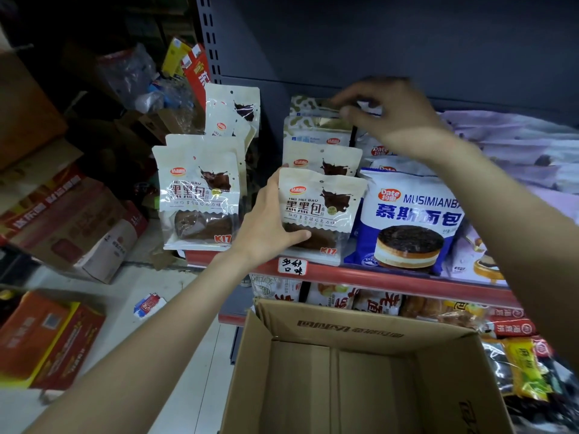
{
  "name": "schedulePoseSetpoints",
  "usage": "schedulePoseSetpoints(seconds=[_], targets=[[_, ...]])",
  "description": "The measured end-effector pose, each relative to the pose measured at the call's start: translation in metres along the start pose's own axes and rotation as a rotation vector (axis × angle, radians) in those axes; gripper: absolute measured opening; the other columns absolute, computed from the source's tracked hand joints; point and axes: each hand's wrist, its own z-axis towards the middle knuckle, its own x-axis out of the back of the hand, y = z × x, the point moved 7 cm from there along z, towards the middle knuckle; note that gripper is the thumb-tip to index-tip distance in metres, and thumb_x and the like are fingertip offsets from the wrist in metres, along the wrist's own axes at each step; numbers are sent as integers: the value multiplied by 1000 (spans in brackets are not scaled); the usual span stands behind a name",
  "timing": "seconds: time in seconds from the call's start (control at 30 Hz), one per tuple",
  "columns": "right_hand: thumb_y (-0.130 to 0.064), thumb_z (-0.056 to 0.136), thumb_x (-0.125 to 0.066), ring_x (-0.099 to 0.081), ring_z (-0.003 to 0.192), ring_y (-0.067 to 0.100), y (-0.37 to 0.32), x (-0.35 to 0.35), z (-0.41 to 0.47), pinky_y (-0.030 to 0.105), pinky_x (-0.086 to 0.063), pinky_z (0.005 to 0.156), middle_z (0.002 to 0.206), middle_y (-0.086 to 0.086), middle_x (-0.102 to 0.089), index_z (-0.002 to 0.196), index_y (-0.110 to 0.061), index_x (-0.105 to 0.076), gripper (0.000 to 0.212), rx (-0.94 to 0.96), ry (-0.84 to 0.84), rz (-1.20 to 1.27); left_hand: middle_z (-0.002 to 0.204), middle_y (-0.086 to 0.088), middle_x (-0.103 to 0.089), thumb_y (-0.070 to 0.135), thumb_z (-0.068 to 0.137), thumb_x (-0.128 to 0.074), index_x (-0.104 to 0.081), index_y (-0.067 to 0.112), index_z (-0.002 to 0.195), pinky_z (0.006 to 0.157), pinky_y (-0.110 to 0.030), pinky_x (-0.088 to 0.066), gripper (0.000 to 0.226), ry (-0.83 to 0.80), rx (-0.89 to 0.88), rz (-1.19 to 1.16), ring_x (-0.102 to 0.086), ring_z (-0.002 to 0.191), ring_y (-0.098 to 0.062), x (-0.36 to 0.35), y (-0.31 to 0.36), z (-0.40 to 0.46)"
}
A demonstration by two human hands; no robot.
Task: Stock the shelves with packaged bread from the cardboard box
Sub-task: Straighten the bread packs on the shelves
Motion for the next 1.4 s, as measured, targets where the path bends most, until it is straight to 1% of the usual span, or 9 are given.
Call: schedulePoseSetpoints(seconds=[0.23,0.53,0.7,0.83,0.9,1.0,1.1,1.2,1.4], targets=[[-33,85,-66,-57,105,23,-9,-30,-54,40,-42,95,100,1,-70,115,-27,-66,31,77,-156,-220,136,-2,-45,32,71,-81,-19,22,139,88,-40,-48,93,31,65,54,-56,111,-26,-1,2,-4],[-24,88,-62,-55,100,24,-12,-36,-57,36,-37,92,94,6,-68,112,-23,-67,25,35,-153,-231,141,1,-47,27,71,-82,-8,25,146,99,-41,-43,106,-32,37,37,-50,124,-20,-1,-1,-6],[-28,89,-63,-57,101,25,-21,-32,-62,40,-44,90,100,5,-68,117,-24,-65,29,48,-153,-214,156,-7,-20,28,75,-79,17,23,149,106,-38,-35,121,-90,126,54,-38,135,-25,5,8,-20],[-27,90,-62,-57,107,25,-48,-17,-63,35,-43,90,110,2,-69,114,-20,-66,26,106,-92,-151,150,-2,-35,39,86,-66,-22,21,150,102,-31,-40,80,-140,113,203,-47,128,-19,48,23,-51],[-26,92,-59,-57,109,23,-71,-13,-57,34,-43,91,114,-1,-67,114,-21,-66,24,128,-54,-82,122,12,-62,35,87,-64,-51,29,132,89,-27,-50,47,31,45,150,-61,102,-4,91,30,-66],[-24,93,-57,-58,111,22,-108,-24,-41,37,-46,93,116,1,-66,116,-20,-65,25,157,-19,-11,89,21,-64,25,87,-64,-61,32,112,75,-27,-53,26,458,-43,-12,-60,83,1,156,17,-89],[-24,94,-54,-61,102,17,-125,-45,-10,34,-49,87,112,0,-67,115,-20,-65,24,124,4,19,120,10,-53,28,84,-71,-44,28,132,86,-18,-43,56,566,-31,-69,-50,106,-4,185,-25,-84],[-25,94,-53,-61,99,19,-120,-67,29,31,-48,84,113,1,-67,116,-20,-64,25,13,-10,-6,150,-1,-24,40,73,-78,-14,32,147,104,-21,-32,98,266,99,-207,-30,134,-14,173,-76,-52],[-32,93,-56,-58,106,27,-81,-116,100,24,-32,73,121,10,-63,123,-12,-58,36,-204,-216,-224,159,5,-7,56,50,-80,11,40,147,117,-47,-20,134,-77,123,-320,-17,144,-14,138,-115,-17]])
